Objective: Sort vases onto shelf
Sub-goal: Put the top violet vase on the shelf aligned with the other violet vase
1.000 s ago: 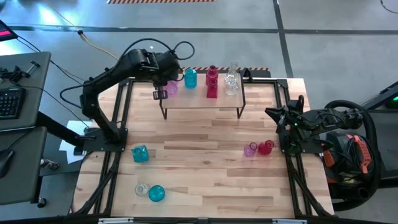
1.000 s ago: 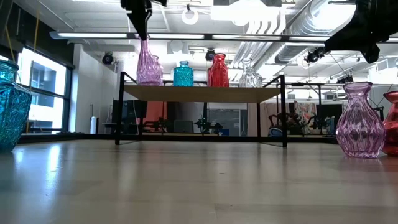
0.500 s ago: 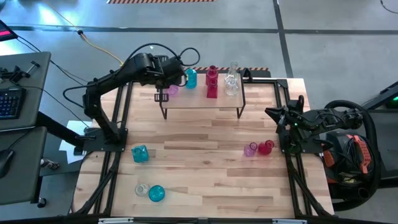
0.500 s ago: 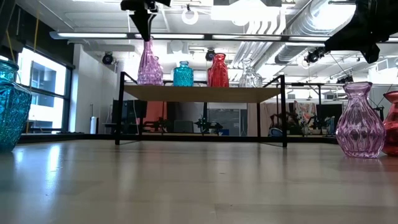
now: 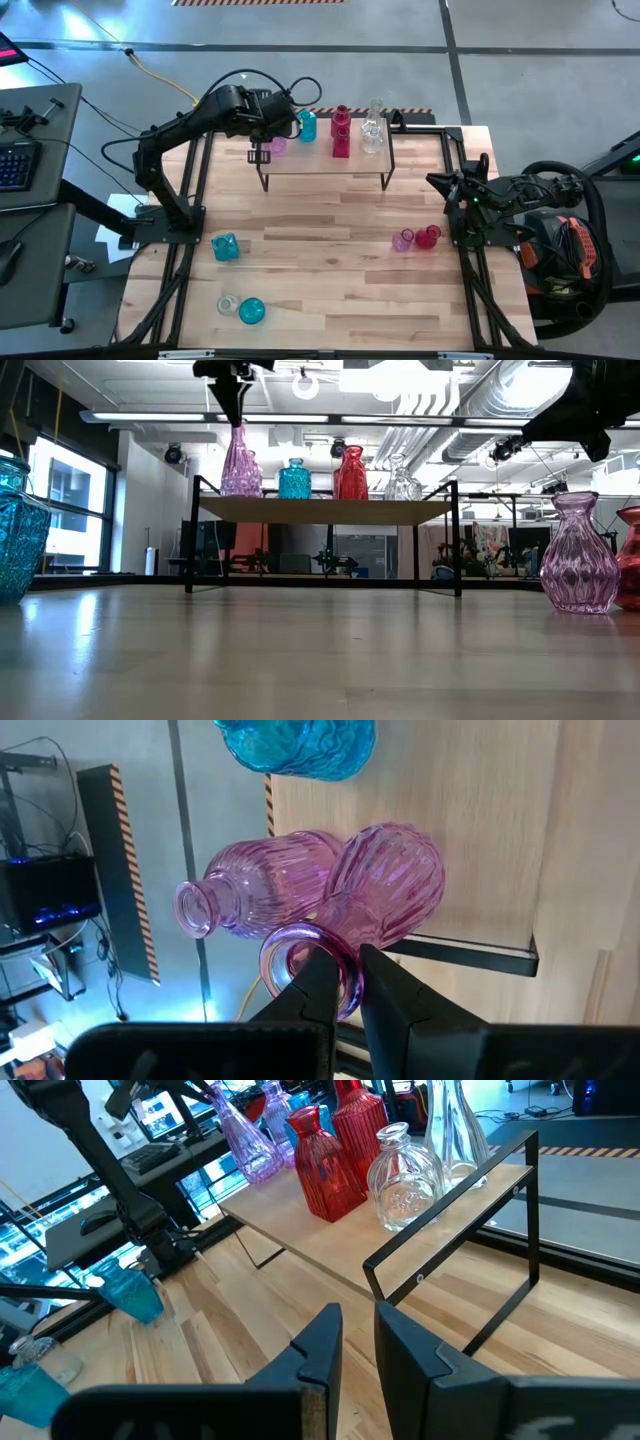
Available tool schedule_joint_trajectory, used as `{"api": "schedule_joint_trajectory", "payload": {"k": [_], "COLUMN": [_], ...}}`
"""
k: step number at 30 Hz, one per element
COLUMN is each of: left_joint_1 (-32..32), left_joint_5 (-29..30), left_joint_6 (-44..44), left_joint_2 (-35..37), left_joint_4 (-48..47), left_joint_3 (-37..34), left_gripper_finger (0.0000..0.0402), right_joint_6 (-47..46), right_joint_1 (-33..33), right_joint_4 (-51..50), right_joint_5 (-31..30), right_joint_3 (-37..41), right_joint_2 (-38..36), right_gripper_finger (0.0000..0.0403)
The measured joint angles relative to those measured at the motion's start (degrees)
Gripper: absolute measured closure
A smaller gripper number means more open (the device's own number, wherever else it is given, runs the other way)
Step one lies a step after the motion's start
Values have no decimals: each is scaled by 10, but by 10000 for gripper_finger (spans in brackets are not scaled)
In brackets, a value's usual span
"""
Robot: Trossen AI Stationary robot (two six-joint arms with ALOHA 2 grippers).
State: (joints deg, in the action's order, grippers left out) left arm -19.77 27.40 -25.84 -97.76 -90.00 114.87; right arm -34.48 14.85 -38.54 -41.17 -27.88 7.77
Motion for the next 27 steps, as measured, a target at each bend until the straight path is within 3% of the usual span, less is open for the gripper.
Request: {"api": "schedule_joint_trajectory", "payload": {"k": [27], "left_joint_1": [0], "left_joint_5": [1], "left_joint_6": [-4], "left_joint_2": [0], "left_joint_4": [1], "left_joint_3": [-24], "left_gripper_finger": [384], "right_joint_6": [0], "right_joint_1": [0], "right_joint_4": [0], "right_joint_5": [0], "right_joint_3": [0], "right_joint_2": [0], "right_gripper_finger": [359]}}
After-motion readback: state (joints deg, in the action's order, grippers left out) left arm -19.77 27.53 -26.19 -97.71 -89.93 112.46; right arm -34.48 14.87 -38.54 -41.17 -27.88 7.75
